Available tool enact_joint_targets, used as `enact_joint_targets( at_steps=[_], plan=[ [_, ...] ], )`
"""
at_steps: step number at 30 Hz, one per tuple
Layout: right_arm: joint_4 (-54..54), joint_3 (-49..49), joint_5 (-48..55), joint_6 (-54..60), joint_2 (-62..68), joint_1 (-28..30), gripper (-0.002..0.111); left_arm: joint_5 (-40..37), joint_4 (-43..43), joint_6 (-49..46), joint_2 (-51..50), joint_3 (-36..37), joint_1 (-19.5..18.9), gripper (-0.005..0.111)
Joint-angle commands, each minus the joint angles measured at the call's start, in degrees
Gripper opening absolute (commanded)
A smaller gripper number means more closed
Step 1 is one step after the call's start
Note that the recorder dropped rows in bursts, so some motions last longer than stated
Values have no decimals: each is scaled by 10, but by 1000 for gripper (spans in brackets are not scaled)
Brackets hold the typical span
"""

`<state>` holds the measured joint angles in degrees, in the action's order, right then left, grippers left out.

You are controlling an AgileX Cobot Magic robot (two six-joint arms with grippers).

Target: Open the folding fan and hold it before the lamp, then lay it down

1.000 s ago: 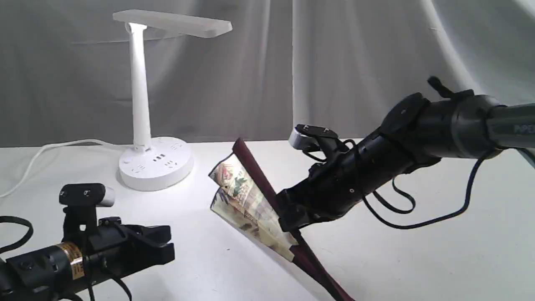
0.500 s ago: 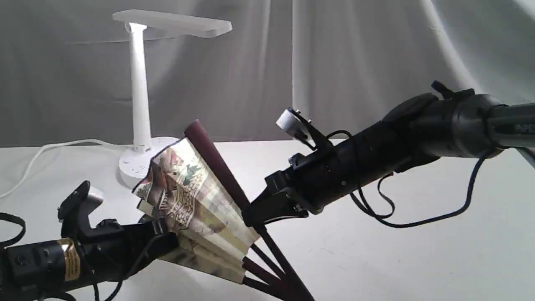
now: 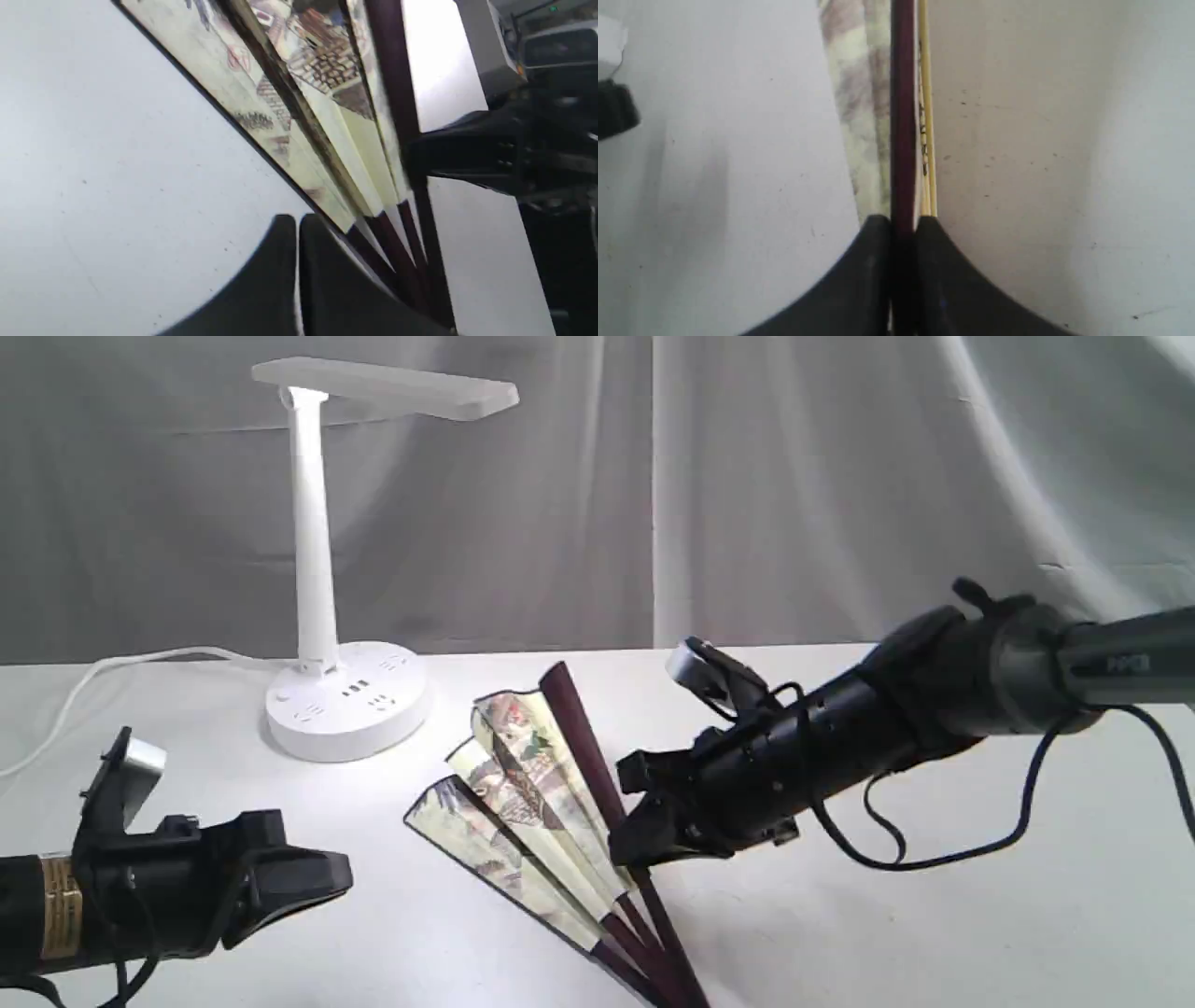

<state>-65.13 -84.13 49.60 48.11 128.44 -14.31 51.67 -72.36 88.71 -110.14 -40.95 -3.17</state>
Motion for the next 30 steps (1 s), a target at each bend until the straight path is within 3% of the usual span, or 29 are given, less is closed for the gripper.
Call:
enact_joint_targets(
  at_steps=[1,6,18,30],
  plan=[
    [-113,3,76,40,37,39,0,23,-28,27,-1,-1,-1,0],
    [-183,3,186,70,62,84,0,21,-12,27,-1,-1,-1,0],
    [-284,3,204,89,98,97,0,21,0,27,-1,-1,41,0],
    [-317,3,204,90,62,97,0,21,39,27,-1,-1,41,0]
  ],
)
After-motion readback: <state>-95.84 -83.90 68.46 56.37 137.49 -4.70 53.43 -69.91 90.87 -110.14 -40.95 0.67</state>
